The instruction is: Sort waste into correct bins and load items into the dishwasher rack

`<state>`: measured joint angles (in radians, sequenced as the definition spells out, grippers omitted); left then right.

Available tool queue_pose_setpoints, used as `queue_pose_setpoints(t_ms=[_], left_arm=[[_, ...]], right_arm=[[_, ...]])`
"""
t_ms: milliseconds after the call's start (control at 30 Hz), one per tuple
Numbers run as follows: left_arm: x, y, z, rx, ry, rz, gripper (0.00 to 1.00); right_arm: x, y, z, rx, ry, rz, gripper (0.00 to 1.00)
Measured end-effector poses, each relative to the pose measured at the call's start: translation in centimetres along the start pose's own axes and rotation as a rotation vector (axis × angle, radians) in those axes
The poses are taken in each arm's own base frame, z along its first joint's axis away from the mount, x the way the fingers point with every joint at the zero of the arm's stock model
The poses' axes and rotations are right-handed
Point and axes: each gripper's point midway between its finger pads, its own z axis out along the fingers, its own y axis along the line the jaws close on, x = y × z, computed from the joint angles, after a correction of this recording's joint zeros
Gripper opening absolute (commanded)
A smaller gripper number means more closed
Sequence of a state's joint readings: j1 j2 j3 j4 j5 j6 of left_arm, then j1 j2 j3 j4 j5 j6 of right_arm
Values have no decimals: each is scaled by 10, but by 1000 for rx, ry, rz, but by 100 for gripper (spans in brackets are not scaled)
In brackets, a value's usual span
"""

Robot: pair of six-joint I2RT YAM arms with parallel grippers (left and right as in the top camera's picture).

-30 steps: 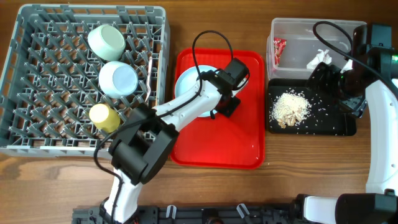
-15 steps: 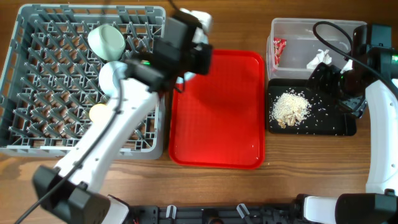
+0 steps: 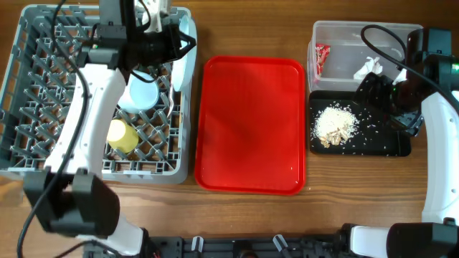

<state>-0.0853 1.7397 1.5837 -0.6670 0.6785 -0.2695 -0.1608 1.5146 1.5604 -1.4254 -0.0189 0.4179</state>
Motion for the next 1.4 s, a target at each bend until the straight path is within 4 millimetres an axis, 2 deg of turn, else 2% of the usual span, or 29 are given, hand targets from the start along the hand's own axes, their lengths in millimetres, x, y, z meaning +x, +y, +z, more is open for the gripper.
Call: queue_pose_setpoints(t_ms=[100,133,167,267,333,367,533,633,733,800,867,933,1000,1100,1167,1400], left_arm=[[2,21,9,3,29,-53,4],[2,28,11,1,34,-69,15],[2,34,11,-3,36,-81,36],[-2,44,7,-6,25,-106,80],[-6,50,2,-10,11,-117,89],[-7,52,1,-12,8,-120,99],[-10,57,-4,-20,-5,-131,100],[-13,50,-19,-56,-33,-111,100],[-3,48,-60,-233,-67,-127,100],[14,61,-78,-373,-52,-183,100],[32,83,-92,-539,-23,-254,100],[45,100,-102,-648,3,-293,100],[54,110,-111,-732,20,-316,100],[75,116,-122,-805,92,-348,100],[86,118,-128,-834,135,-362,100],[116,119,-124,-849,225,-309,100]], right_arm=[[0,0,0,0,0,0,100],[0,0,0,0,0,0,100],[0,0,0,0,0,0,100],[0,0,0,0,0,0,100],[0,0,0,0,0,0,100],[0,0,0,0,0,0,100],[0,0,0,0,-1,0,100],[-5,4,0,-18,-19,-4,100],[-18,29,-3,-146,-63,-78,100],[-32,58,-10,-283,-133,-173,100],[-38,82,-17,-363,-185,-259,100],[-39,99,-21,-399,-220,-325,100],[-31,112,-21,-406,-216,-383,97],[-16,103,-6,-320,-139,-400,94],[-15,95,3,-272,-117,-392,94],[-15,80,3,-205,-143,-385,95]])
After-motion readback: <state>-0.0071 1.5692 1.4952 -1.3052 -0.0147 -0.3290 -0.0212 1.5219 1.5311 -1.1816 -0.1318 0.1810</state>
